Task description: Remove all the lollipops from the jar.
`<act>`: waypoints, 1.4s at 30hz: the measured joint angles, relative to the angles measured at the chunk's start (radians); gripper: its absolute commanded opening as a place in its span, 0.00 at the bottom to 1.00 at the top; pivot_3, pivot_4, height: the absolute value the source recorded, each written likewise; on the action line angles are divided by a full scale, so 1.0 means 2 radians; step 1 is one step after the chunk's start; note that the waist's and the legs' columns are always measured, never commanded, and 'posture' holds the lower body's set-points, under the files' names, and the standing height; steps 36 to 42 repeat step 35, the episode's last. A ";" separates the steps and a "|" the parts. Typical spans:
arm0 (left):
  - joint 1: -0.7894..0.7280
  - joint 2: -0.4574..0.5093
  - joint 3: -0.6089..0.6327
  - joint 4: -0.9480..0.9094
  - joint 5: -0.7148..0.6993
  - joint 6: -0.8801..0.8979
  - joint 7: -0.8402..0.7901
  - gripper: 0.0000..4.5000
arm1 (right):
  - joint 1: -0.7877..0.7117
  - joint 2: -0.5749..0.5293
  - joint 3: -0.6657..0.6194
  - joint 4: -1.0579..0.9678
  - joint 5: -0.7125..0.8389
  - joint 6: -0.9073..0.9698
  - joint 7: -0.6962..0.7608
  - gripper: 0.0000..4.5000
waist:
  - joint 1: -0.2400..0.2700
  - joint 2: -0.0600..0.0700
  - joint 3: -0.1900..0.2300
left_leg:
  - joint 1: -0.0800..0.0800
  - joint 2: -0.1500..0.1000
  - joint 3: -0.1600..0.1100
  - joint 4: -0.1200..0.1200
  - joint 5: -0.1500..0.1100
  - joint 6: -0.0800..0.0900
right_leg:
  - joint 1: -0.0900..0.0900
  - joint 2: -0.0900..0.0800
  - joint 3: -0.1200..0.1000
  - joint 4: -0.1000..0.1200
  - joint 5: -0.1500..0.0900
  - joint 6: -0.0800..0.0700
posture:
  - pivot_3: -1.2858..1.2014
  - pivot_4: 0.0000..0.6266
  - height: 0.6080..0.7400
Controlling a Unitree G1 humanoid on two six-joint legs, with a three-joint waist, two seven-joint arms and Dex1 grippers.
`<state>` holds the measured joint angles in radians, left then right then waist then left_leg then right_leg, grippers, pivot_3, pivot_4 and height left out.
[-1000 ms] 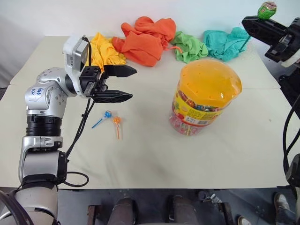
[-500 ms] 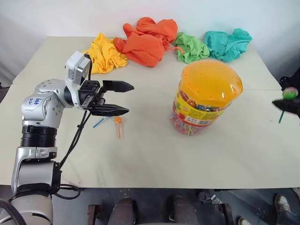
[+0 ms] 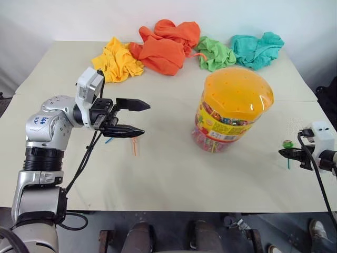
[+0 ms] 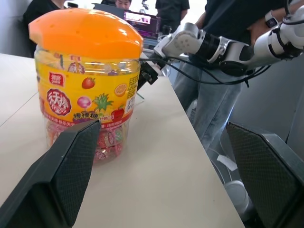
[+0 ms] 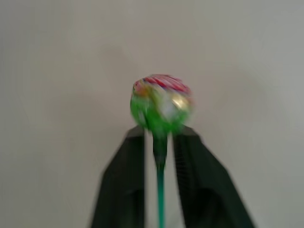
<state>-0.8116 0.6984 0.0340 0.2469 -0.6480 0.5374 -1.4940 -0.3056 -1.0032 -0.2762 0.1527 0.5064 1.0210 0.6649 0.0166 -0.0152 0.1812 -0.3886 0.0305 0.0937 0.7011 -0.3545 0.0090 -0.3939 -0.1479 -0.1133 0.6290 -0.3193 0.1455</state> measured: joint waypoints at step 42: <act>0.146 0.073 0.105 -0.059 0.006 0.058 0.114 1.00 | 0.126 -0.001 -0.084 -0.028 -0.025 -0.414 0.362 0.99 | -0.007 0.000 0.000 | 0.001 0.000 0.000 0.000 0.000 0.000 | 0.001 0.000 0.001 0.000 0.001 0.000 | 0.52 0.24 1.00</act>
